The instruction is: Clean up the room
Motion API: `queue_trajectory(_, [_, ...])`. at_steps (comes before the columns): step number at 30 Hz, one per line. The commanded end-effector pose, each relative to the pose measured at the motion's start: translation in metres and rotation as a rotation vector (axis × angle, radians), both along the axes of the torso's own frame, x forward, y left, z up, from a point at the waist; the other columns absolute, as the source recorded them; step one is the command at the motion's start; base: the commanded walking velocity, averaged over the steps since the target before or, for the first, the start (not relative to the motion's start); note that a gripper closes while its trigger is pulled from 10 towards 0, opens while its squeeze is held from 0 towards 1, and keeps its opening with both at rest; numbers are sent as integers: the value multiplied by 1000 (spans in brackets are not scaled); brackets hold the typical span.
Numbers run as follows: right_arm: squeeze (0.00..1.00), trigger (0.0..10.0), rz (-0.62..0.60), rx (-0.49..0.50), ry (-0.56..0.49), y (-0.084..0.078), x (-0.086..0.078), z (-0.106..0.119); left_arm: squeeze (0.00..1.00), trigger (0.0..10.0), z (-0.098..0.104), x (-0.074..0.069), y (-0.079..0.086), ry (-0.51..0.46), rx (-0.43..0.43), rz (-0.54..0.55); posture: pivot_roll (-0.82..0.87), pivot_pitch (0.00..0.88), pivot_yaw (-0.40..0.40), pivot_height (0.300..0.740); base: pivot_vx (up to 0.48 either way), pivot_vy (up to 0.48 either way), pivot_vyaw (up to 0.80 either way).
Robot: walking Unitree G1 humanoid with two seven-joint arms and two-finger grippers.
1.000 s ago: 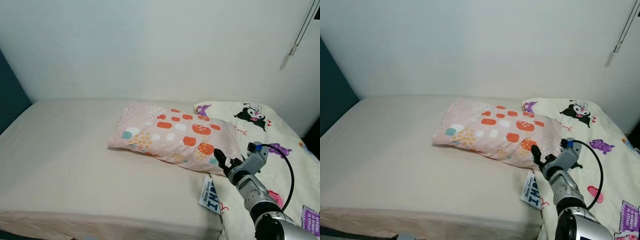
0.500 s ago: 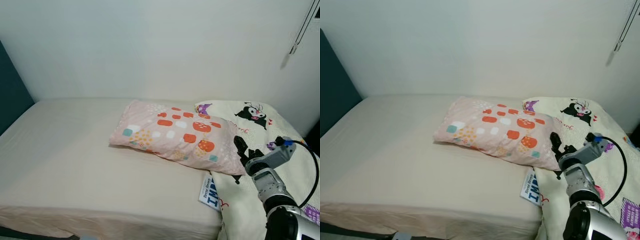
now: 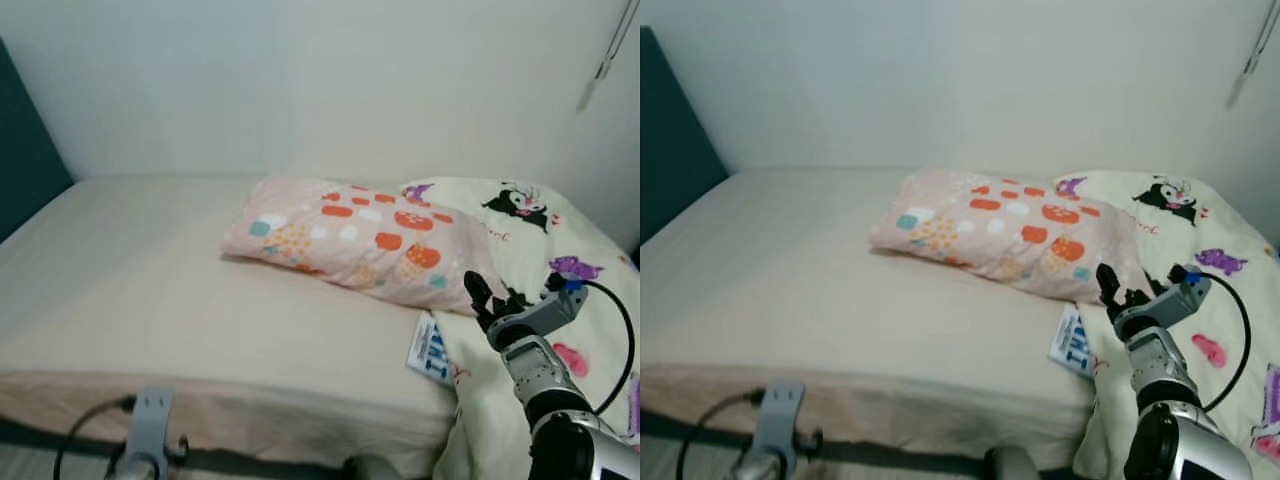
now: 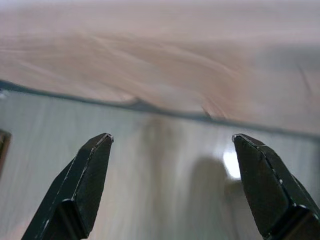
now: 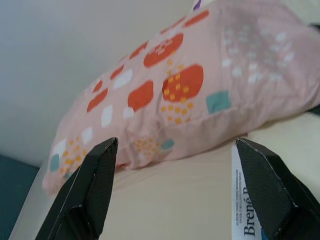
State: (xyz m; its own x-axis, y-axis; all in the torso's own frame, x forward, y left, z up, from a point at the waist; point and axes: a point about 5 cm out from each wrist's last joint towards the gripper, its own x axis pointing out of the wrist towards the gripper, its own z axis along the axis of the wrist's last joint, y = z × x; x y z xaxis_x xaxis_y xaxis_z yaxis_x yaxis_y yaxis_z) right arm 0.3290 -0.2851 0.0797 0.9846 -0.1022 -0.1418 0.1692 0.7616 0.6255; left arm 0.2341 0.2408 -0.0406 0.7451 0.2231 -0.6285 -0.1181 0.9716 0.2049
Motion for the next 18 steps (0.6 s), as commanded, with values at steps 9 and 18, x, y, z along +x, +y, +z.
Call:
queue_trajectory(9, [0,10000,-74,19,-114,-30,-3,23,0,10000,45,36,24,-225,70,-67,-20,133,104,560,0,0,0])
queue_trajectory(18, [0,10000,-170,17,-248,-67,-11,54,0,10000,74,32,51,-331,134,-206,105,301,216,530,0,0,0])
